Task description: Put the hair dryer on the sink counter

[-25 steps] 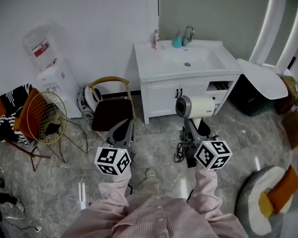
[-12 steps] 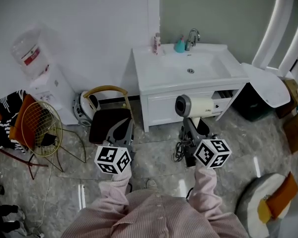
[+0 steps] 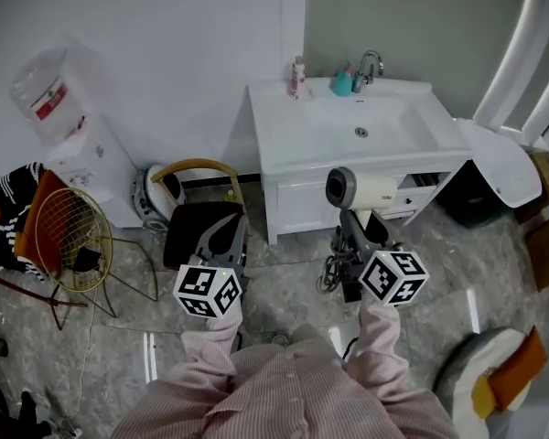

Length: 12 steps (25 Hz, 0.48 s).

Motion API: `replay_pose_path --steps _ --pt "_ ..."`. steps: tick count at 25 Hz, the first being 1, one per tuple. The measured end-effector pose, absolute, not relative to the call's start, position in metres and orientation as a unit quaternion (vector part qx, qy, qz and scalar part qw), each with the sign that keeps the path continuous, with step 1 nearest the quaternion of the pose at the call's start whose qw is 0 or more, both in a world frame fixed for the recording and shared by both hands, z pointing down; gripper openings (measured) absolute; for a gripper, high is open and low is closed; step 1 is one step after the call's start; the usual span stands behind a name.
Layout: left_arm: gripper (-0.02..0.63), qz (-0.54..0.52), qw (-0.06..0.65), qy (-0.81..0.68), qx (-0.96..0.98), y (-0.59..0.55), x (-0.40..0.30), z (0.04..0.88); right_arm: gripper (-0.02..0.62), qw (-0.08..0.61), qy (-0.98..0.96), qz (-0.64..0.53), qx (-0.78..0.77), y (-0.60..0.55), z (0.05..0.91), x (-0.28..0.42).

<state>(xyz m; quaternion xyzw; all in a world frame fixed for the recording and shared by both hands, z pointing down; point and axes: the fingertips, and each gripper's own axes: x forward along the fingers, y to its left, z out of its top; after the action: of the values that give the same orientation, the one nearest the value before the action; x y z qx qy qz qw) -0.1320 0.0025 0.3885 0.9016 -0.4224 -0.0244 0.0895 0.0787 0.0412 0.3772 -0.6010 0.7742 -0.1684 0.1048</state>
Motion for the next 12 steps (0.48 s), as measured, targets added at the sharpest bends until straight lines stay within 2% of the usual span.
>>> replay_pose_path --steps 12 --pt "-0.002 -0.017 0.102 -0.438 0.893 -0.071 -0.126 0.408 0.161 0.108 0.780 -0.185 -0.589 -0.045 0.395 0.089"
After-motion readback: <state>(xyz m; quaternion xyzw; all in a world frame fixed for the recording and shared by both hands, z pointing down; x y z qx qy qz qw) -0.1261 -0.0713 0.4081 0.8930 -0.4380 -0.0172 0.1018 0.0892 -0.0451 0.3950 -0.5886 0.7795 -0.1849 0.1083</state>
